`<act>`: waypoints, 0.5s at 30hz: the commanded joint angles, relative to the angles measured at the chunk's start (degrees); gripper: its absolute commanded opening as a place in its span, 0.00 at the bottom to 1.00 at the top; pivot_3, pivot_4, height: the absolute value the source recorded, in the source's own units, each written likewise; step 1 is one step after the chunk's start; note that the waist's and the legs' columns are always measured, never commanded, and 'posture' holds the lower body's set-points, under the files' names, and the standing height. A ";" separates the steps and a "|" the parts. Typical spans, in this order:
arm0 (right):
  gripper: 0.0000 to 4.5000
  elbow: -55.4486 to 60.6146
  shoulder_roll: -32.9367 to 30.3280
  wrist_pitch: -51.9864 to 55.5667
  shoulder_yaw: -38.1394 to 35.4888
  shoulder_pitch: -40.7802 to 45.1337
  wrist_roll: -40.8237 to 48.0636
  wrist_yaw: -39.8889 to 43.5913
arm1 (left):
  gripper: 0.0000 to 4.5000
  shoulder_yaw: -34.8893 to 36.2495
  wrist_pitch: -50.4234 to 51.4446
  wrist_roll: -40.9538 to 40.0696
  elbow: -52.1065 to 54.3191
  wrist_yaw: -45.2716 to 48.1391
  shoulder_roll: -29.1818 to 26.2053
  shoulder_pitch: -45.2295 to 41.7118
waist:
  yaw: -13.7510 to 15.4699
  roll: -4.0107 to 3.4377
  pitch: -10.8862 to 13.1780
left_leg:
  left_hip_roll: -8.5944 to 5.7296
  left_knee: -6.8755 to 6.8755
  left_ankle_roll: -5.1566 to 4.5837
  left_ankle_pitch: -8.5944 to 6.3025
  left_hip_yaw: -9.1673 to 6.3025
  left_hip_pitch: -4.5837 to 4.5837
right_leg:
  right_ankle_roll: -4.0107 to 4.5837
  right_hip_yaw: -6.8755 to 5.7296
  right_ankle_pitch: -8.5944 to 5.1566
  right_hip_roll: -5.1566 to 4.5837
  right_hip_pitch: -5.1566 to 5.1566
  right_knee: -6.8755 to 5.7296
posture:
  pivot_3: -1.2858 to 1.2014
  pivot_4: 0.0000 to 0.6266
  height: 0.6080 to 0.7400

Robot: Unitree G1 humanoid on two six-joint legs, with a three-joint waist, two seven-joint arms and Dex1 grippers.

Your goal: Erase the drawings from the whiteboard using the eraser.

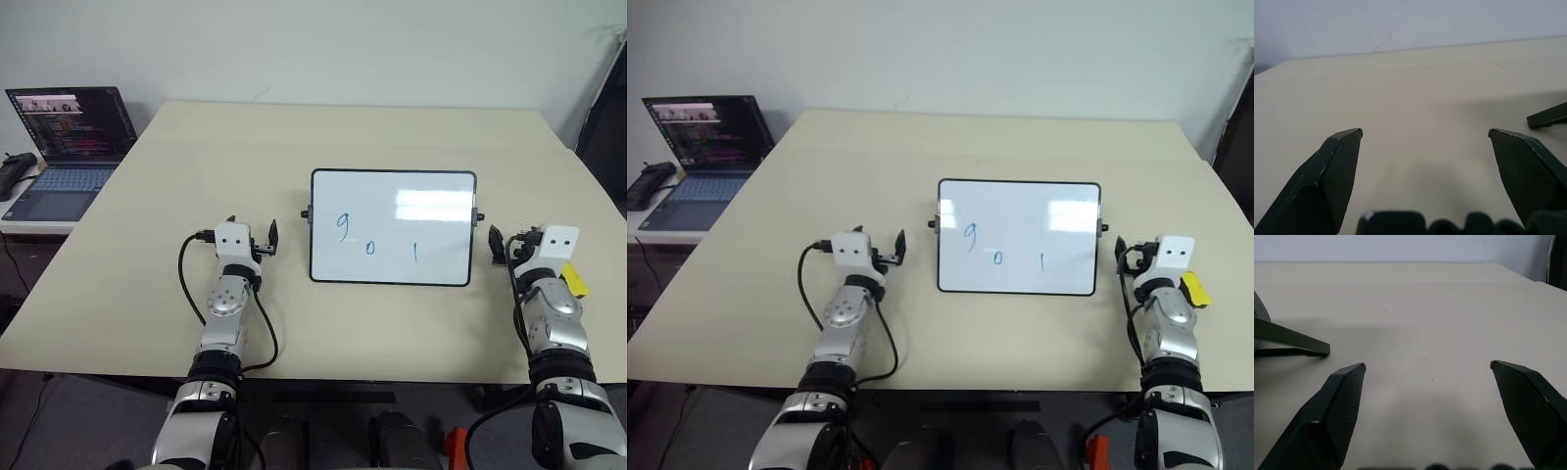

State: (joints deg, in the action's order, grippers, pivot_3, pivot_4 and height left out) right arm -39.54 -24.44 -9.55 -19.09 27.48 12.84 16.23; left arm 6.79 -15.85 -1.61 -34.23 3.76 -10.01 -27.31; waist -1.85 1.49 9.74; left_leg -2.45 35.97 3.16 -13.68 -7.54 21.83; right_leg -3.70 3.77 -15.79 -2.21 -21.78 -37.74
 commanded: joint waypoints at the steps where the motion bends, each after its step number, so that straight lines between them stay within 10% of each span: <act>1: 0.99 1.49 -0.38 -1.01 -0.94 0.58 1.00 0.28 | 1.00 -0.52 0.66 2.58 1.71 -2.20 -1.42 -0.29 | -0.01 0.00 0.00 | 0.00 0.00 0.00 0.00 0.00 0.00 | 0.00 0.00 0.00 0.00 0.00 0.00 | 0.52 0.24 1.00; 15: 0.99 15.94 -2.36 7.08 -1.58 -5.37 4.37 2.95 | 1.00 0.37 3.10 -4.42 5.40 8.66 -2.13 -0.55 | -0.01 -0.02 0.01 | 0.02 0.00 0.01 -0.01 0.00 0.04 | 0.00 0.00 0.00 -0.02 -0.04 0.00 | 0.52 0.24 1.00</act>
State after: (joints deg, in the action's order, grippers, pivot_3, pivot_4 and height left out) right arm -26.40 -25.39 -2.77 -19.22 21.83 16.55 18.85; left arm 6.97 -12.62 -5.42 -30.78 11.81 -11.53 -27.31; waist -1.86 1.47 9.75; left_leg -2.44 35.97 3.16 -13.69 -7.56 21.88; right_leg -3.71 3.75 -15.79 -2.23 -21.81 -37.75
